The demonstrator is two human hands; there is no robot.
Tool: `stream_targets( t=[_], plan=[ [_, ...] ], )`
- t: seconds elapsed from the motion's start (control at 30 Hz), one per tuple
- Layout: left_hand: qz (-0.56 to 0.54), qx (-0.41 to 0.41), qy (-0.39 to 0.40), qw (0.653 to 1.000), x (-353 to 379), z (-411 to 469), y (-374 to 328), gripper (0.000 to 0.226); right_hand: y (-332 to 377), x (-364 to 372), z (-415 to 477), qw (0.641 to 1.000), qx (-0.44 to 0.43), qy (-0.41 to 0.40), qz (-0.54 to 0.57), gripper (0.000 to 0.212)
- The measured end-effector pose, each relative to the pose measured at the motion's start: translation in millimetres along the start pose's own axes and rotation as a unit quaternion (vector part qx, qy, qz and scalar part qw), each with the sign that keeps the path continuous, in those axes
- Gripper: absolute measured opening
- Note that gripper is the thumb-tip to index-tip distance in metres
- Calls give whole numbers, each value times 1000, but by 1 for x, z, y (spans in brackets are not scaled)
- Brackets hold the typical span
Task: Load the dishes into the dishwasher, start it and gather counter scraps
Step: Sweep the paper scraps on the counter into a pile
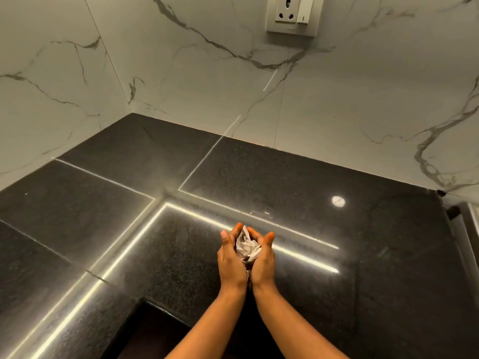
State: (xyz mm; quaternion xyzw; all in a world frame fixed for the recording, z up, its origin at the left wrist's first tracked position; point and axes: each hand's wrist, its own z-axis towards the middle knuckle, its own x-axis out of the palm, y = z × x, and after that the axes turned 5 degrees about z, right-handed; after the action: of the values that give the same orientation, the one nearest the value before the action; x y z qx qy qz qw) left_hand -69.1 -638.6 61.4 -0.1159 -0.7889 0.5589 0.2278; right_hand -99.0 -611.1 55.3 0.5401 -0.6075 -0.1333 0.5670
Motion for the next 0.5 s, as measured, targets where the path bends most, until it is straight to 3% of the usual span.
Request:
stream_targets(
  t=[0.03,0.17,0.5],
  plan=[
    [-52,-25,-10,998,3,1,-2,51,3,1,0,999,12,-19,38,92],
    [-199,-70,-53,976,15,2,-12,62,15,0,5,996,32,-22,82,68],
    [-337,-54,-73,937,32,-15,-46,64,51,13,3,990,37,-13,139,67]
  ],
)
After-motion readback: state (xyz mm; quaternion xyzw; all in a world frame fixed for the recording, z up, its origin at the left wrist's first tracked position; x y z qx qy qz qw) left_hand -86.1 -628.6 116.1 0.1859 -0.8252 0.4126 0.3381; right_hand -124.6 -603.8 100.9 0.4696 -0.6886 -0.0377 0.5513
